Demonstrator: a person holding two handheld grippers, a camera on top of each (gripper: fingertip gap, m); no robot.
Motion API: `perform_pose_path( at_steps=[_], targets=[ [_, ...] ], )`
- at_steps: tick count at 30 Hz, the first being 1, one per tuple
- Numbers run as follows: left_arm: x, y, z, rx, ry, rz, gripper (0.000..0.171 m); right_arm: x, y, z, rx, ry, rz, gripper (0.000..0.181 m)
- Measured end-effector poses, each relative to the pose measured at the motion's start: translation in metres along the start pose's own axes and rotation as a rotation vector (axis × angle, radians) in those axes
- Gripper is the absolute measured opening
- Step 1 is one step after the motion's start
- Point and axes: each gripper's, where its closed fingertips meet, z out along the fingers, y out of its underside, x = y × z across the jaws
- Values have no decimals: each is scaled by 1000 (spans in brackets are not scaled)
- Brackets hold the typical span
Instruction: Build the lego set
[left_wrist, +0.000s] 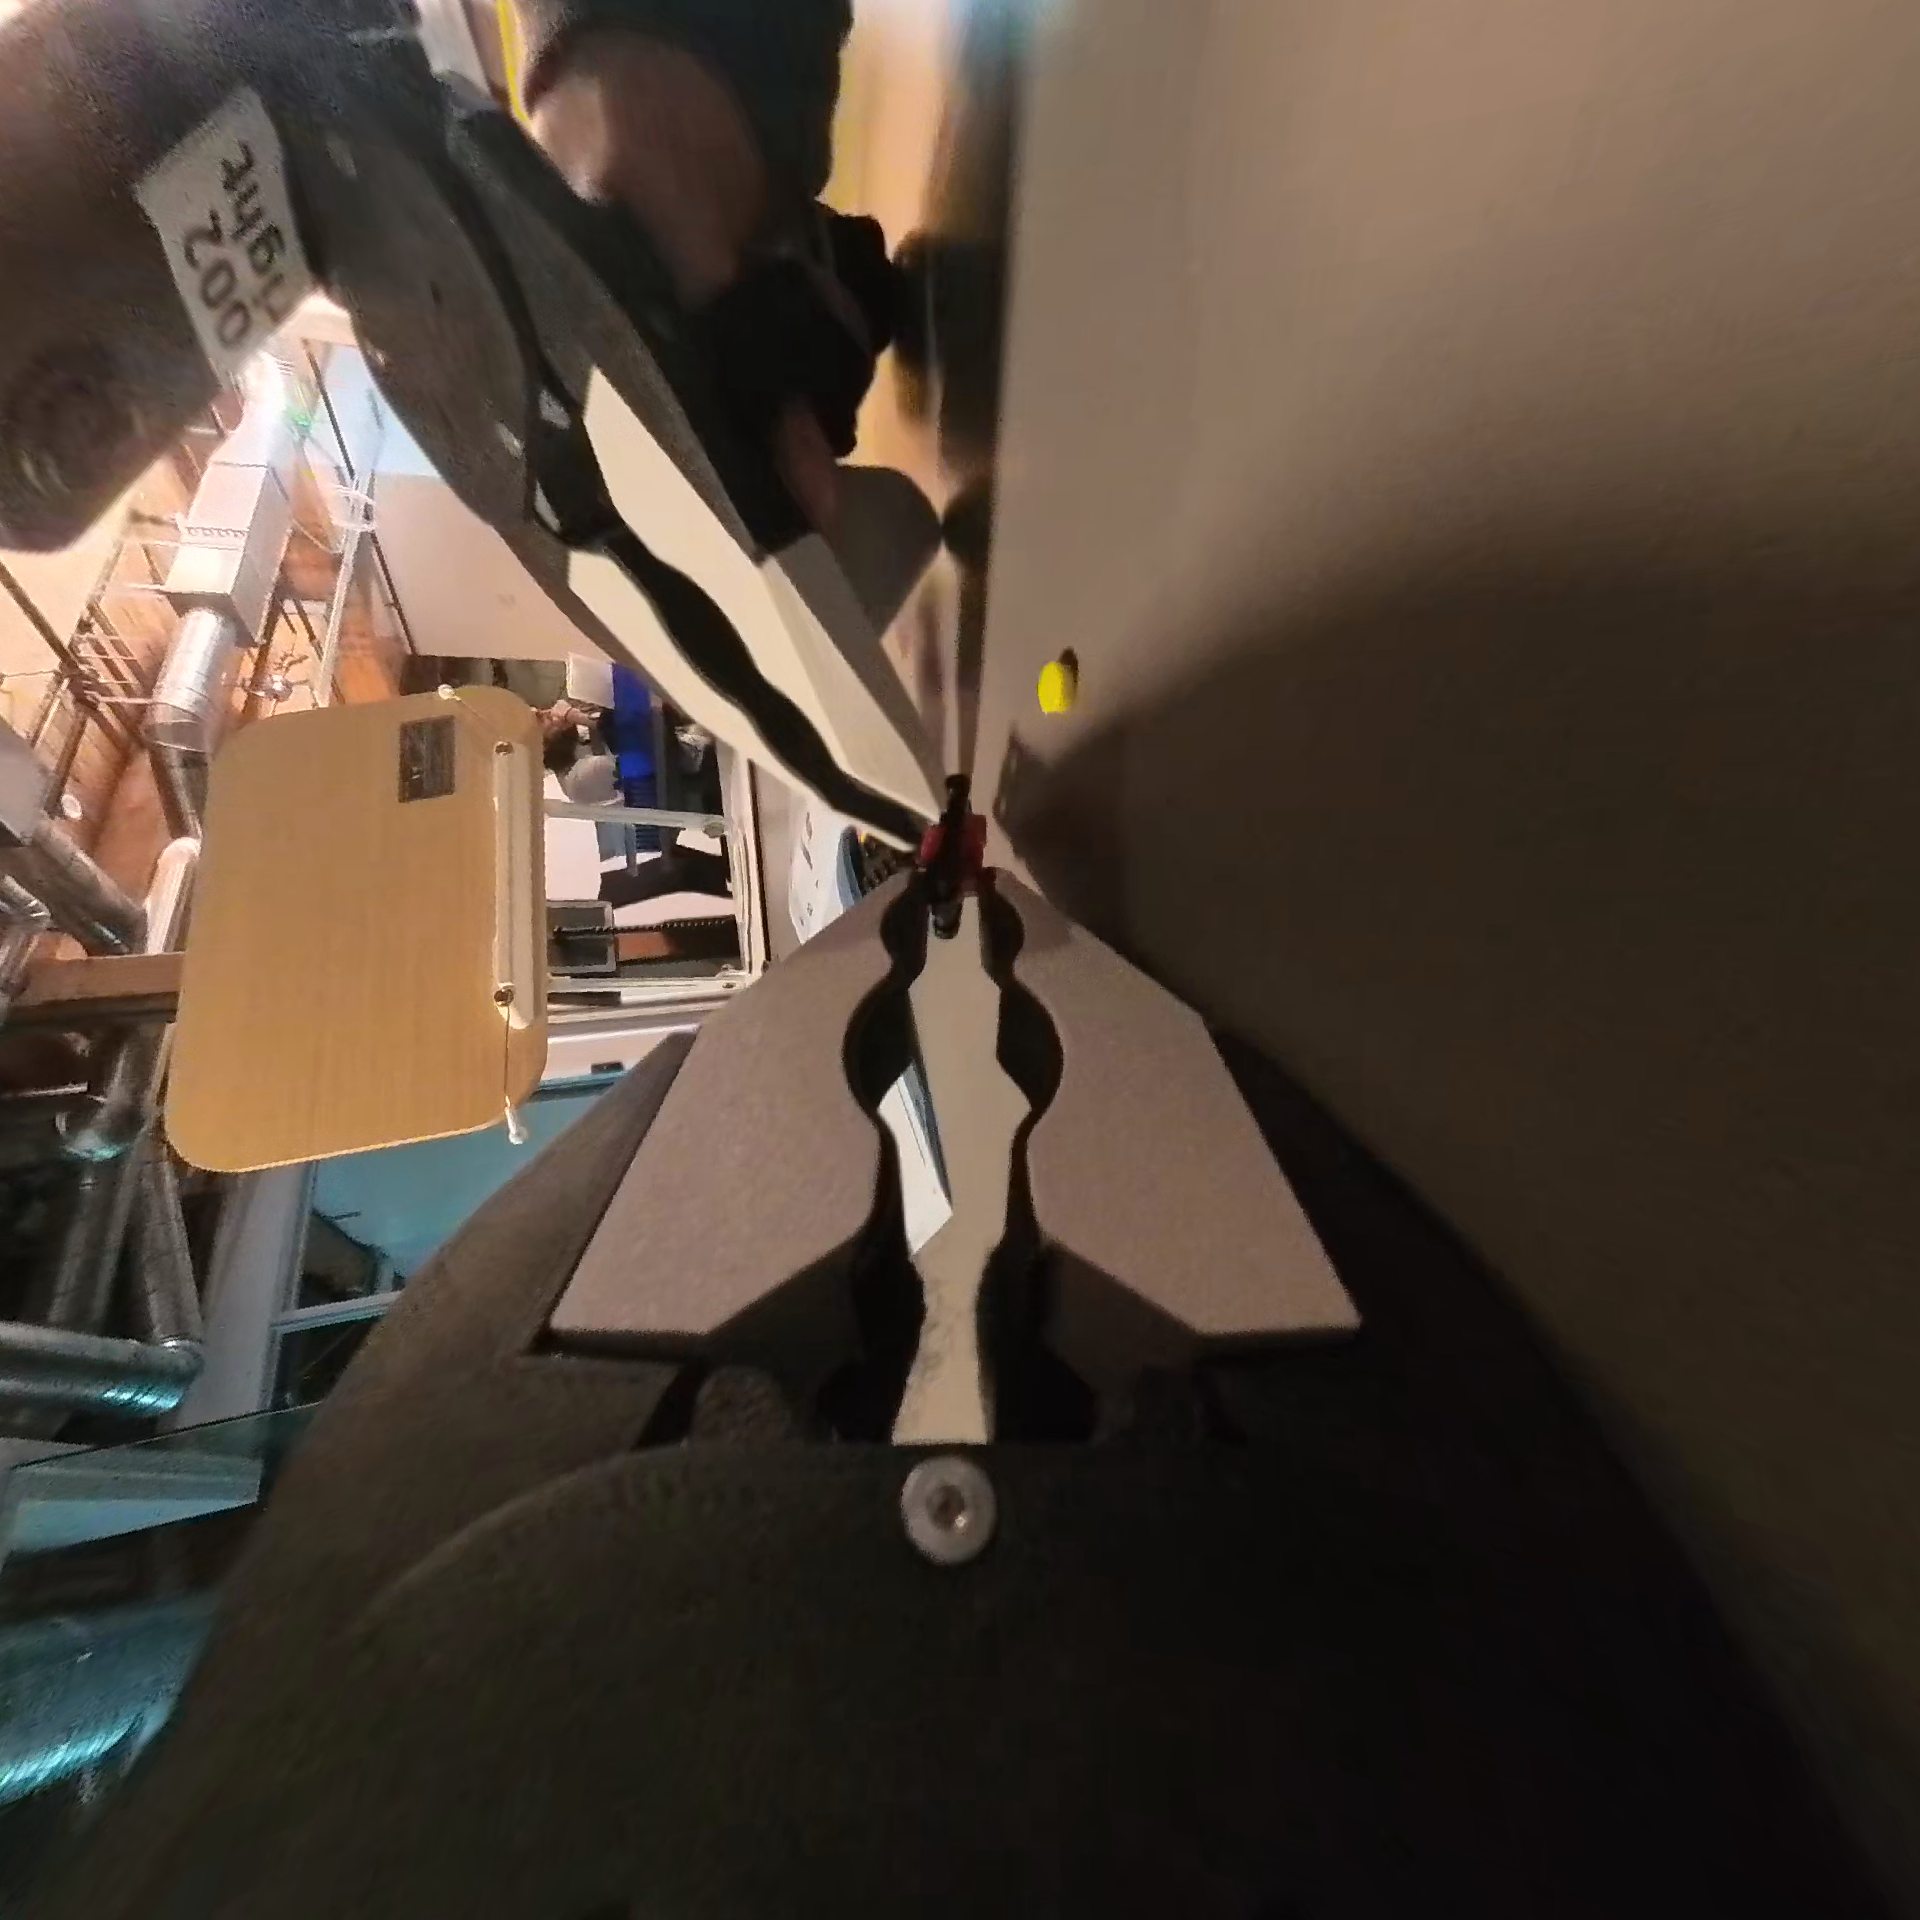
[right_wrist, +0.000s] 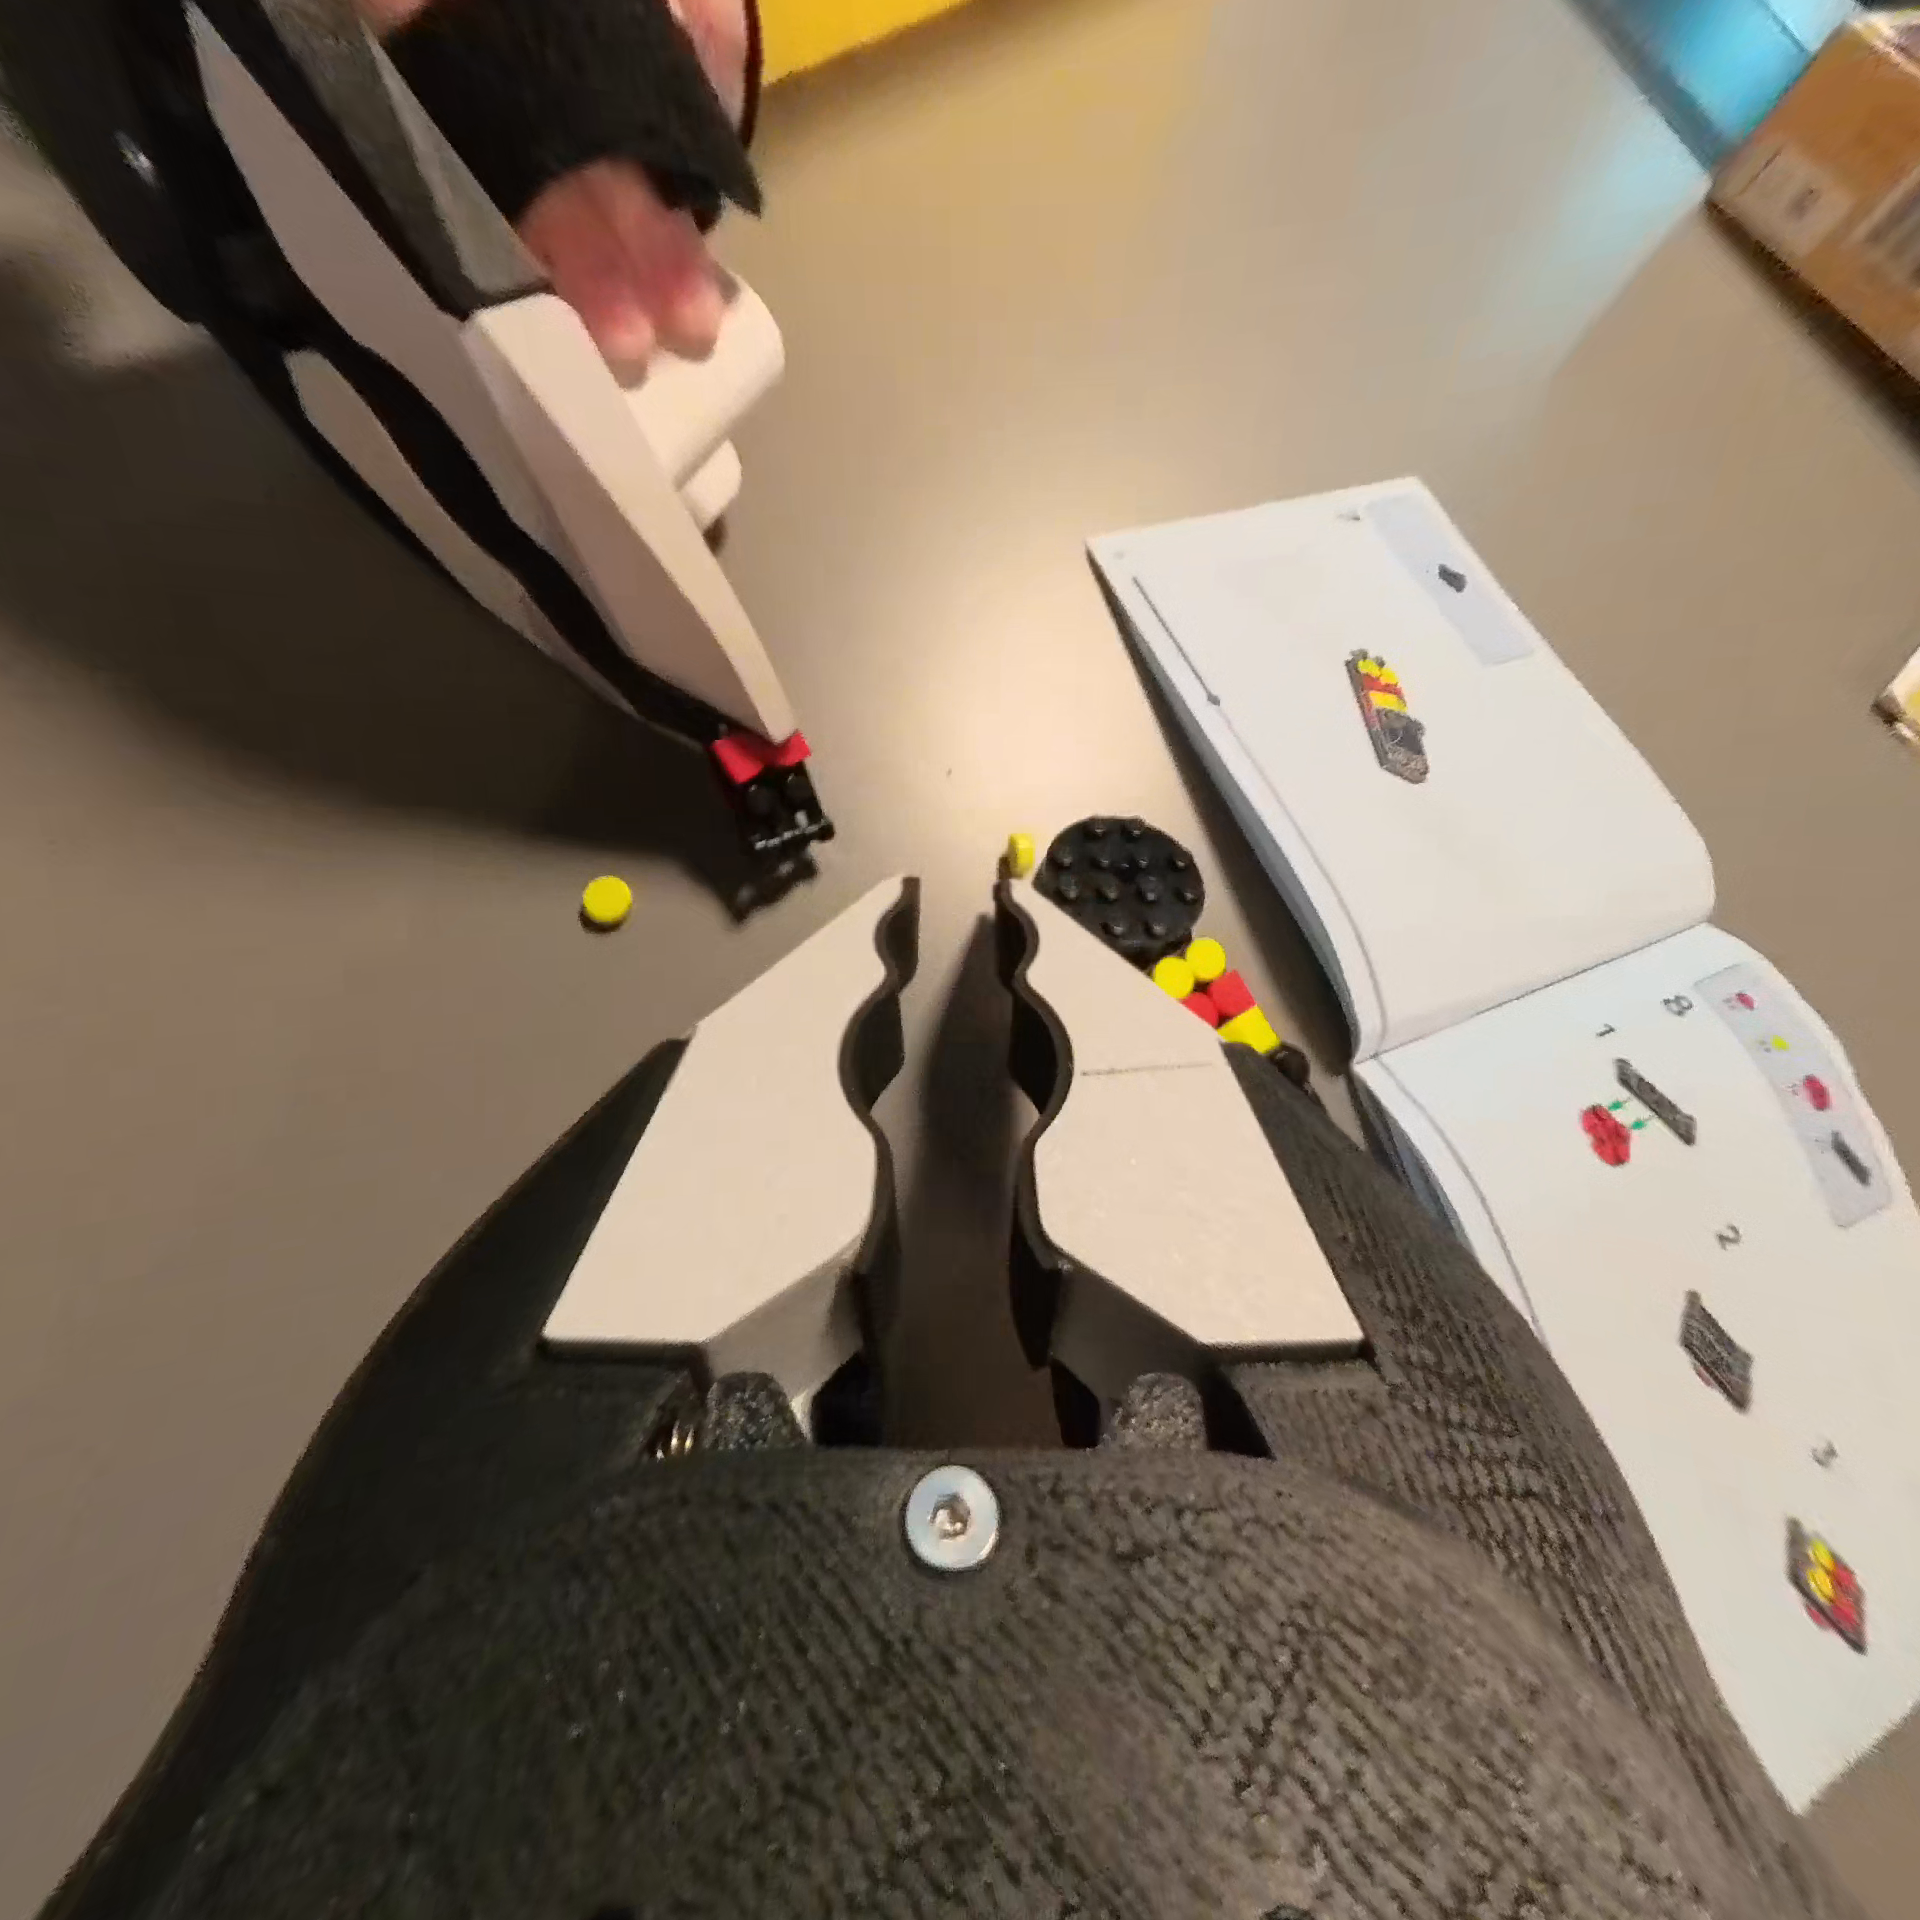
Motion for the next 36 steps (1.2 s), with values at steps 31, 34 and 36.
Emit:
perform_pose_path(
  at_steps=[31, 34, 36],
  targets=[
    [1, -3, 4, 10, 12, -11, 8, 7, -8, 15, -15, -33, 134, 5],
    [1, -5, 3, 17, 8, 8, 9, -5, -18, 1, 87, -126, 110, 0],
    [-1, -9, 2, 31, -14, 37, 8, -11, -21, -8, 134, -177, 112, 0]
  ],
)
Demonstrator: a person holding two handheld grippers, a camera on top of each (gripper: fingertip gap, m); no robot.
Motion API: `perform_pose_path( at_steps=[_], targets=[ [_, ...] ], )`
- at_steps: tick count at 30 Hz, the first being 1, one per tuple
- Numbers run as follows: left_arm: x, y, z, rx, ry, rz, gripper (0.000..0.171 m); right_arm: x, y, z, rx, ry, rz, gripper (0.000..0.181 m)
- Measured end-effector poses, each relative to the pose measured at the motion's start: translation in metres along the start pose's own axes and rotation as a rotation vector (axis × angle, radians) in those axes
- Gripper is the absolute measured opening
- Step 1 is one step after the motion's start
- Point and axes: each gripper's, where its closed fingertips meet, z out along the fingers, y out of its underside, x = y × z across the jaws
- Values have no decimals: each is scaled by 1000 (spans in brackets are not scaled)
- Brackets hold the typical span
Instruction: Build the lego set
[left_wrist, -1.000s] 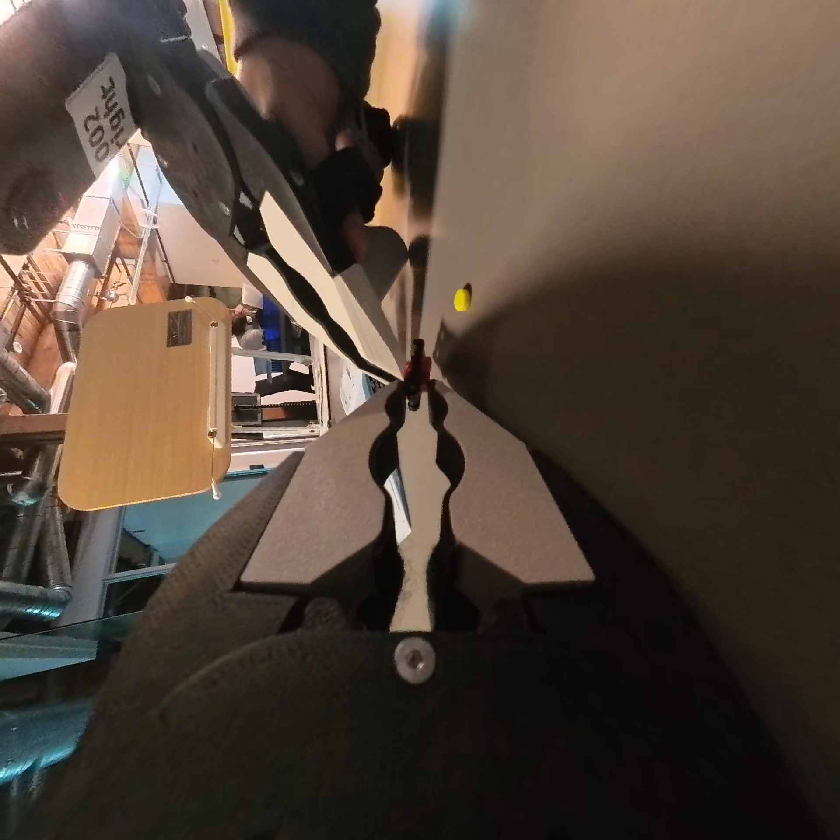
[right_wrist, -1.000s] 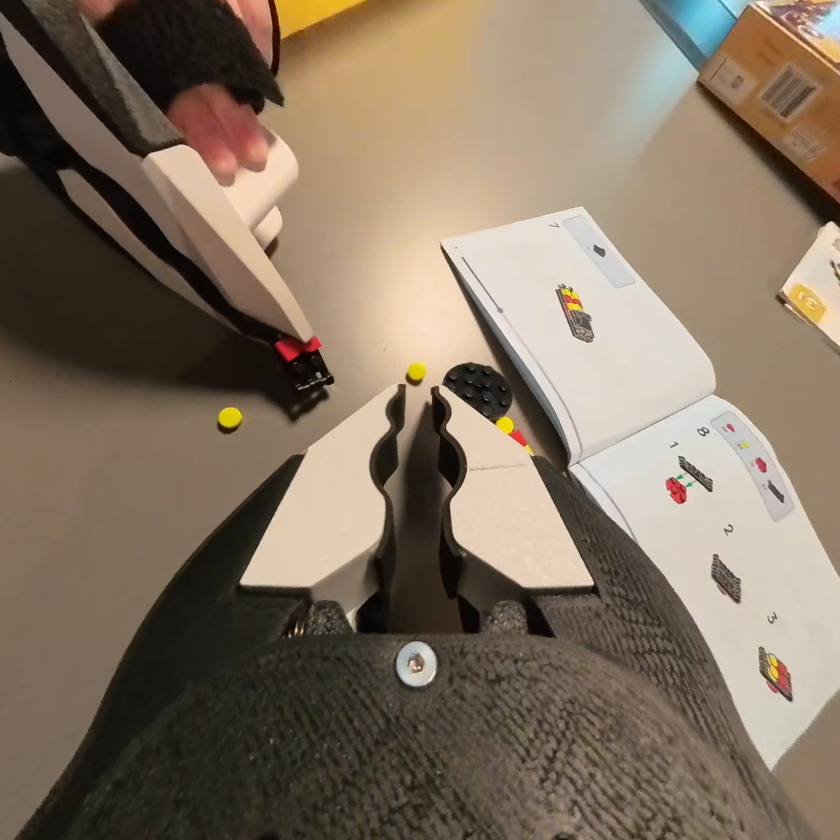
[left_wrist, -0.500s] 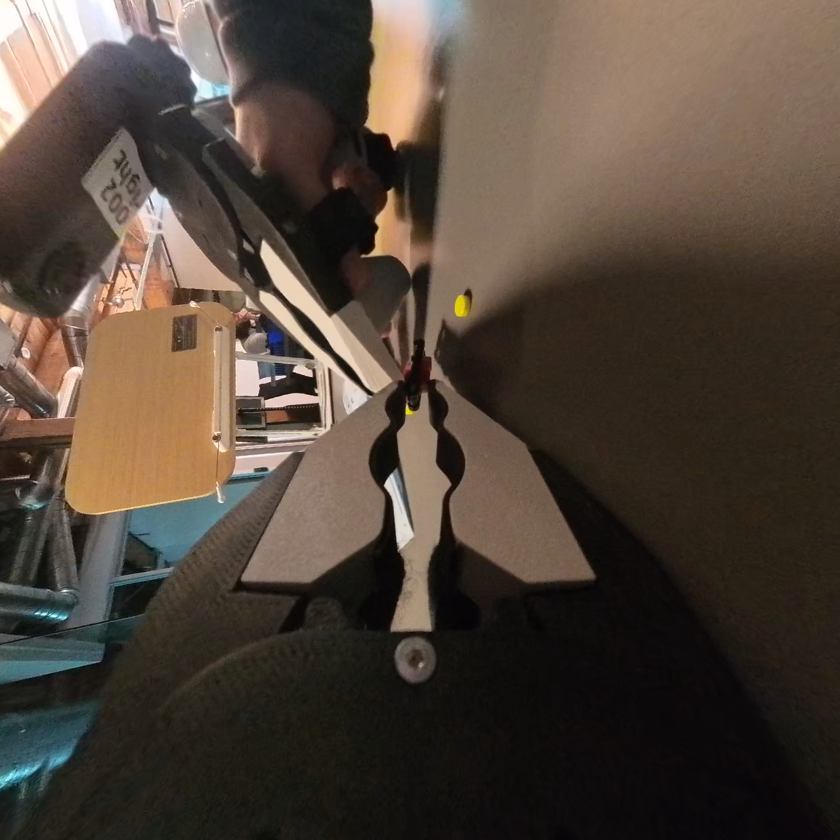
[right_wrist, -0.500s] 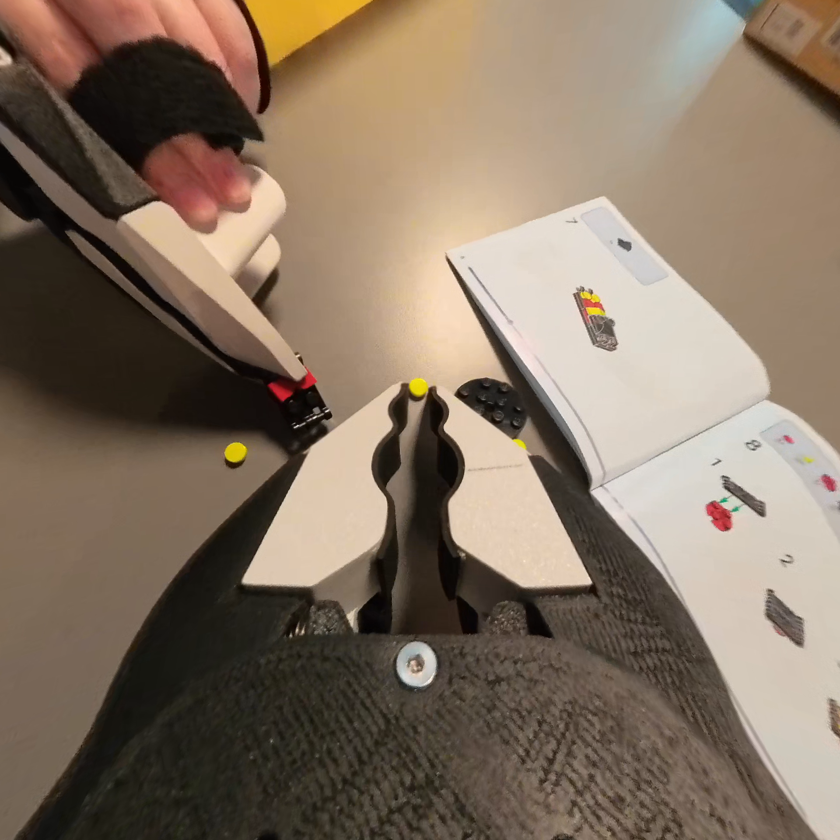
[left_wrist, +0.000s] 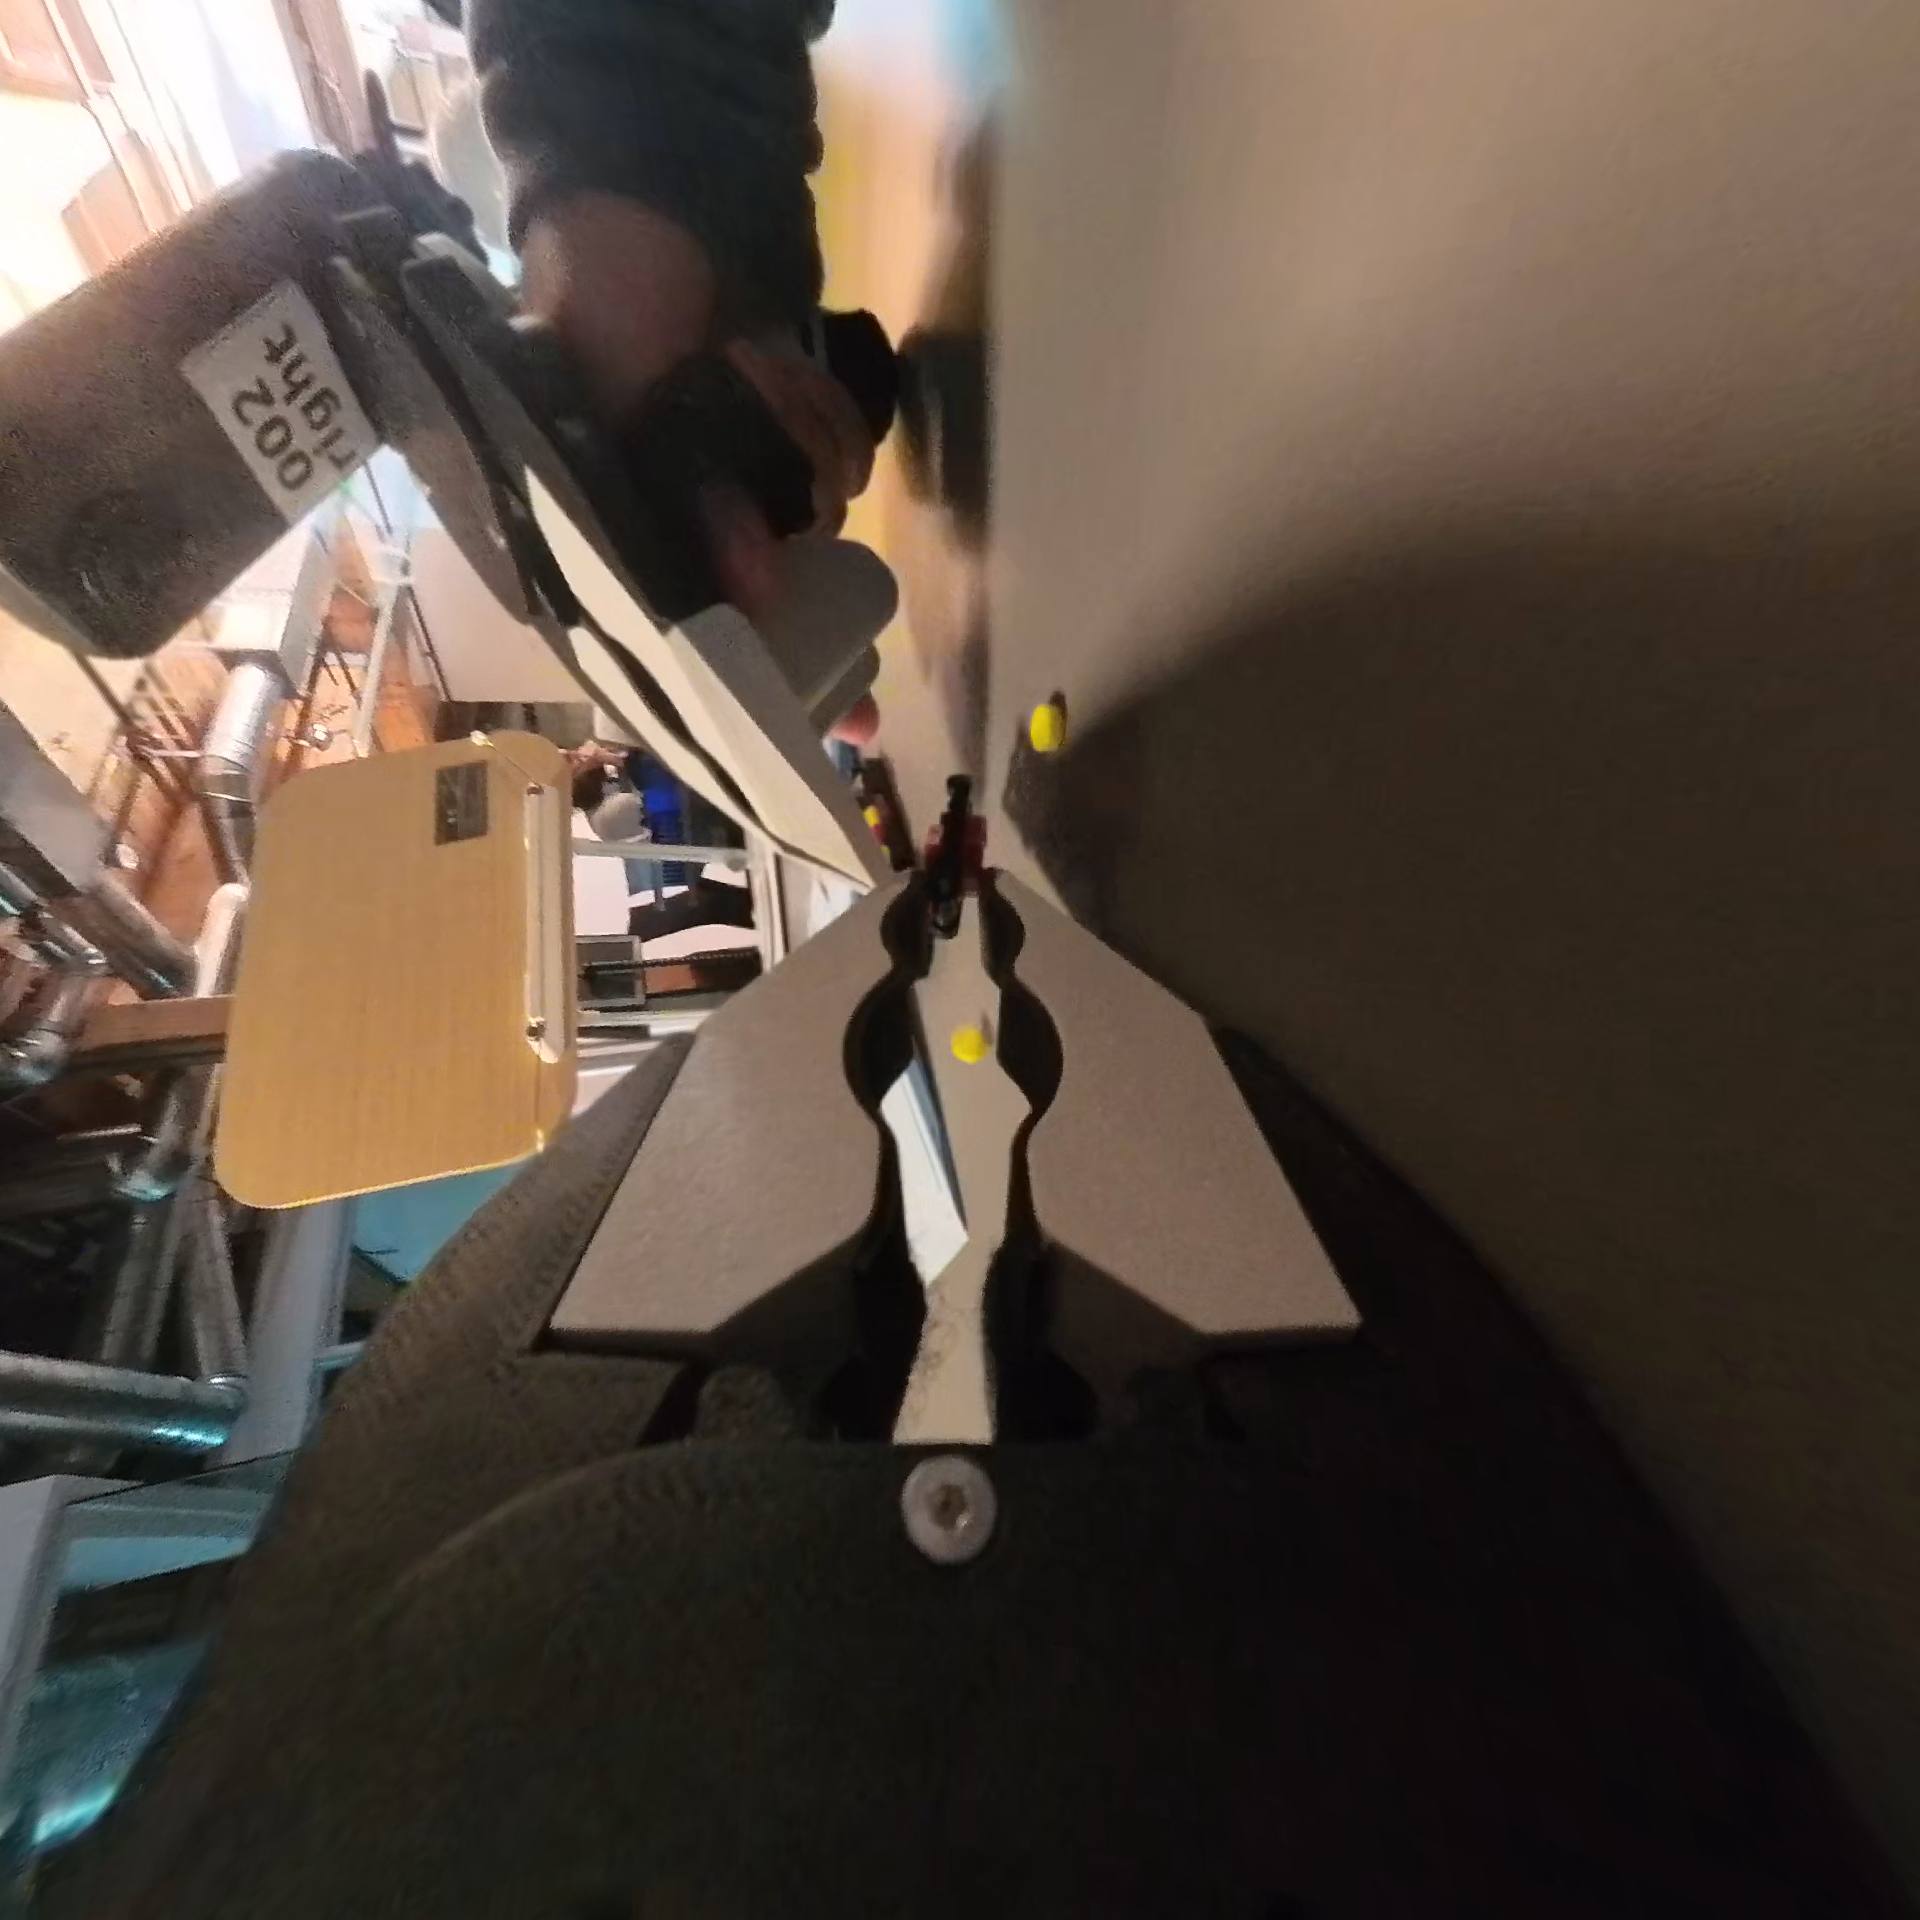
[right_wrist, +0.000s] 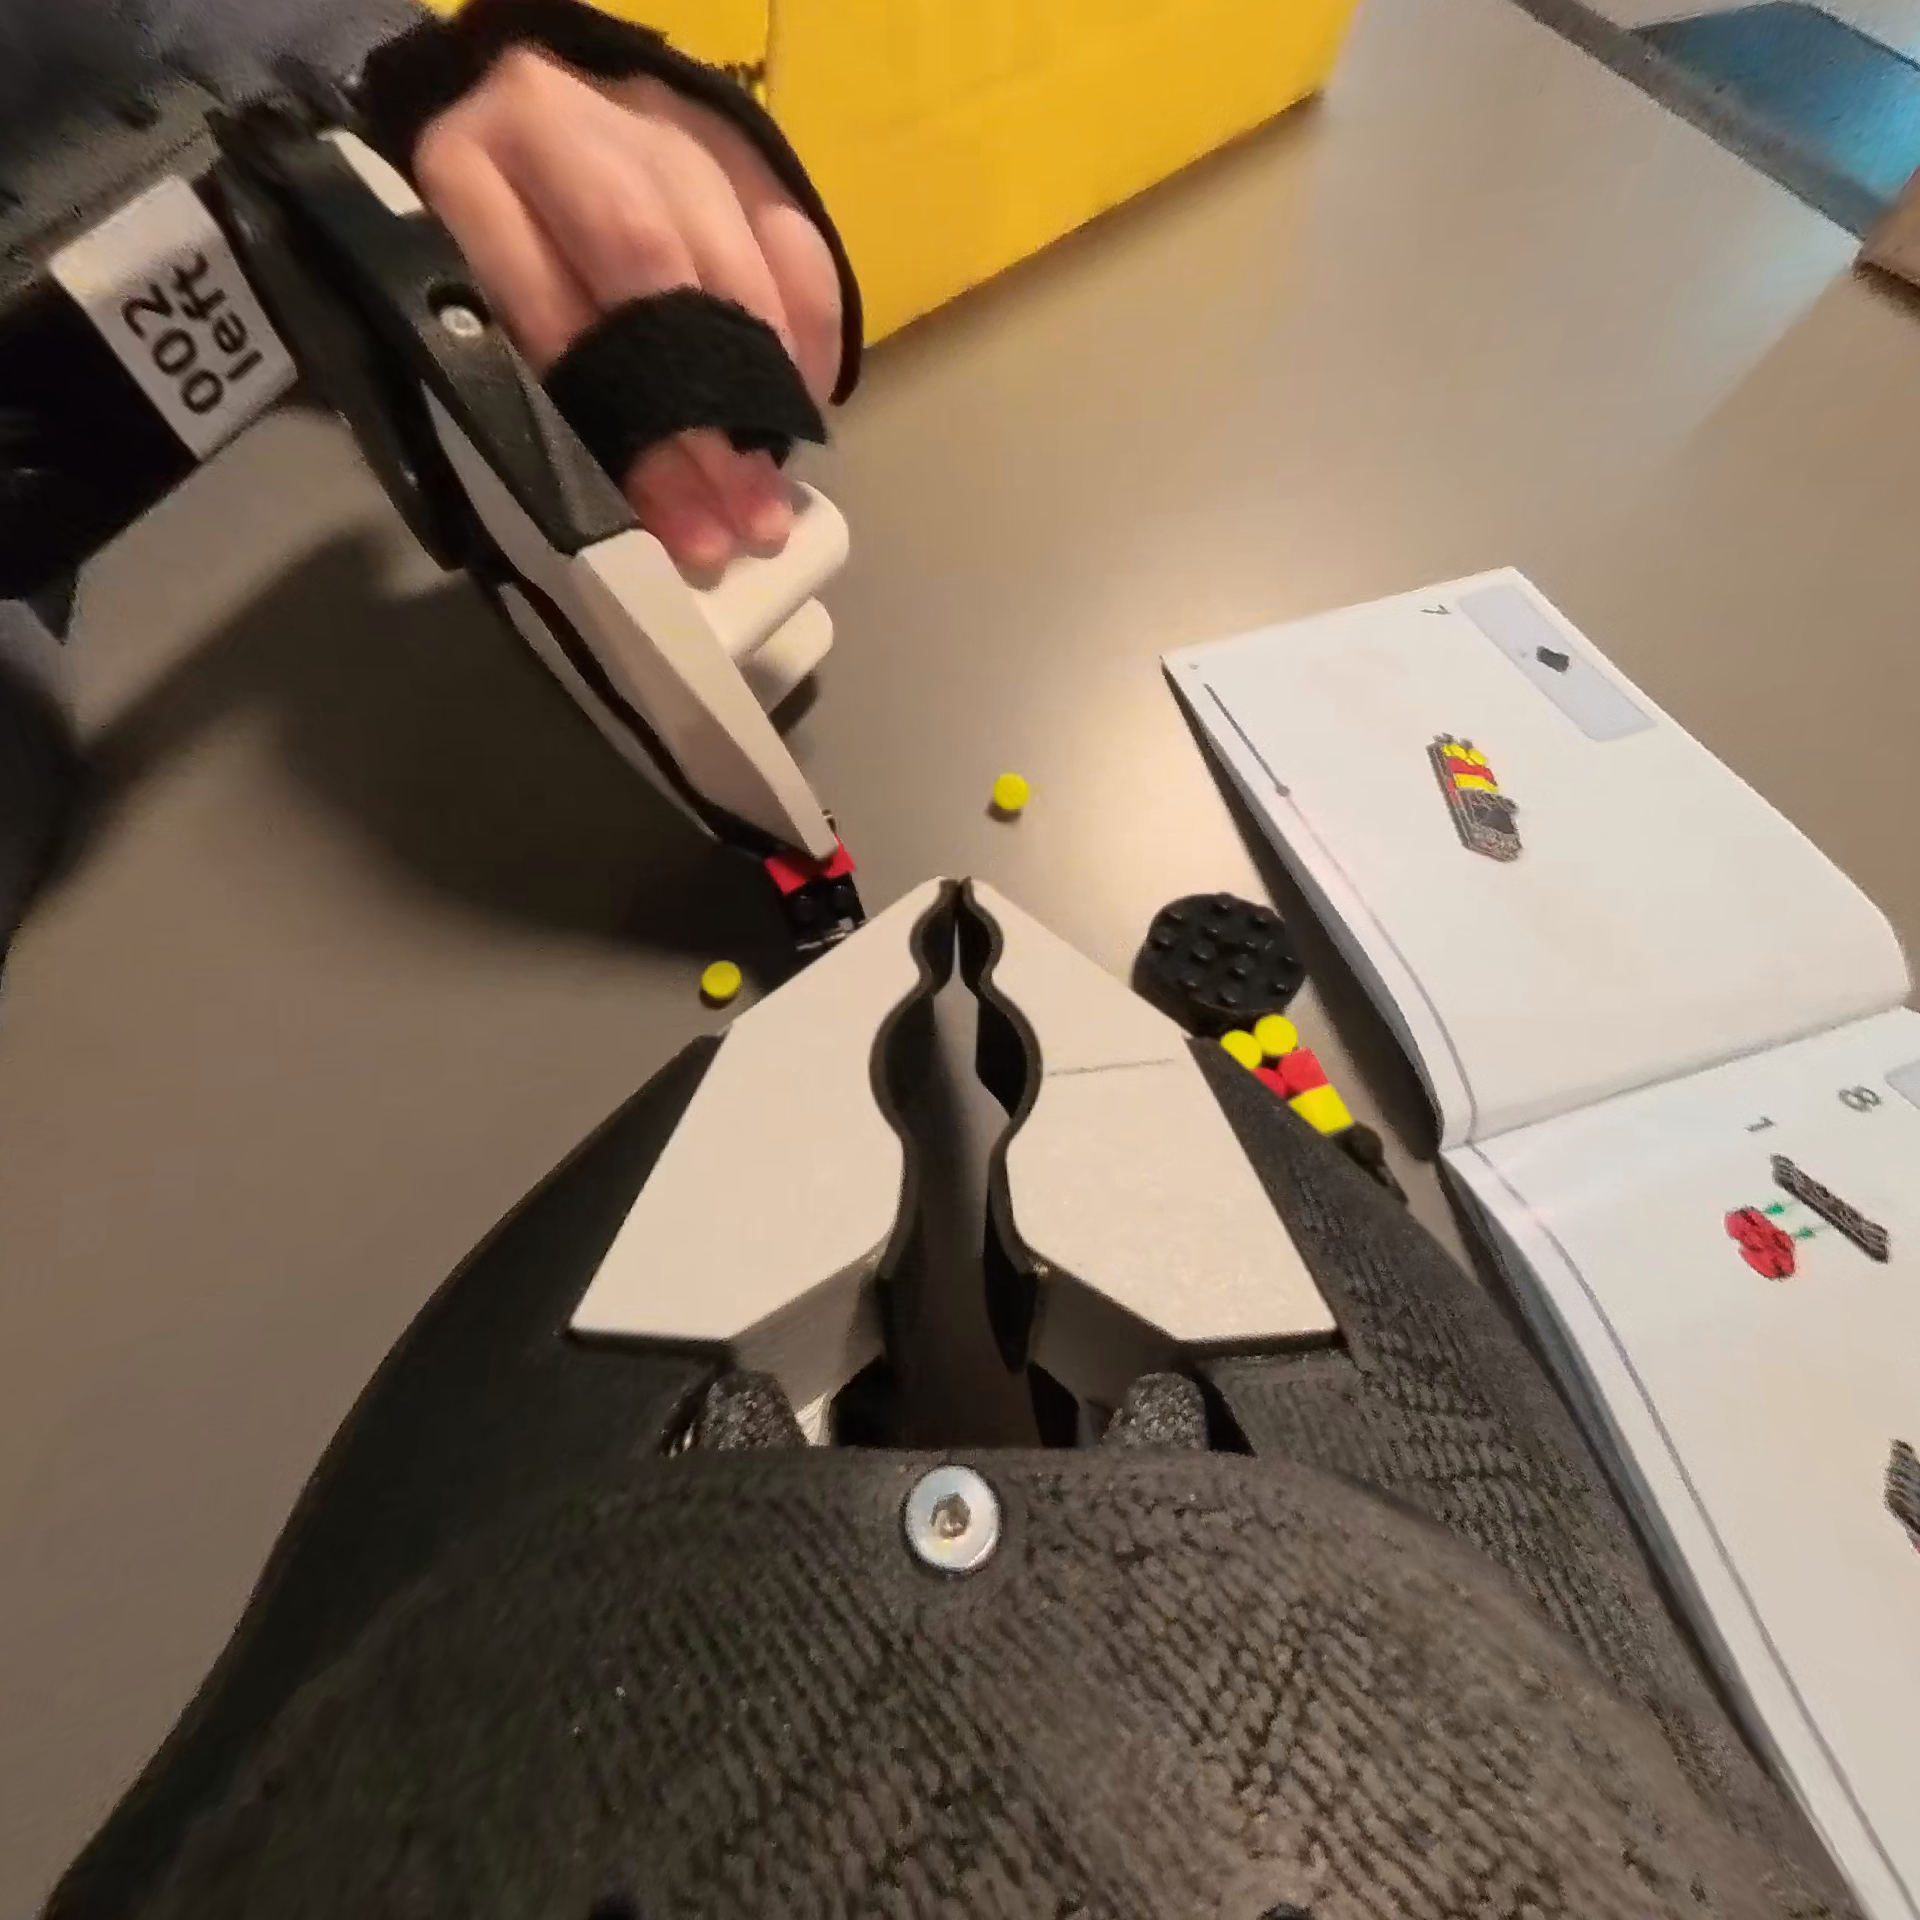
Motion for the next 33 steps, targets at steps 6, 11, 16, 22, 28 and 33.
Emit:
perform_pose_path(
  at_steps=[6, 11, 16, 22, 28, 33],
  targets=[
    [0, -7, -2, 37, -17, 24, 8, 7, -3, 4, 0, 50, -33, 10],
    [0, -22, -7, 107, -38, 69, 8, -1, 5, 30, -130, -10, -109, 16],
    [2, -20, -6, 103, -25, 49, 8, -4, 3, 35, -136, -50, -102, 12],
    [4, -19, -6, 101, -11, 31, 8, -7, 5, 32, -130, -36, -144, 13],
    [3, -19, -6, 103, -20, 43, 8, -9, 7, 31, -138, -49, -114, 4],
    [1, -18, -6, 89, -50, 69, 9, -12, 2, 12, -49, -104, -50, 0]
  ],
)
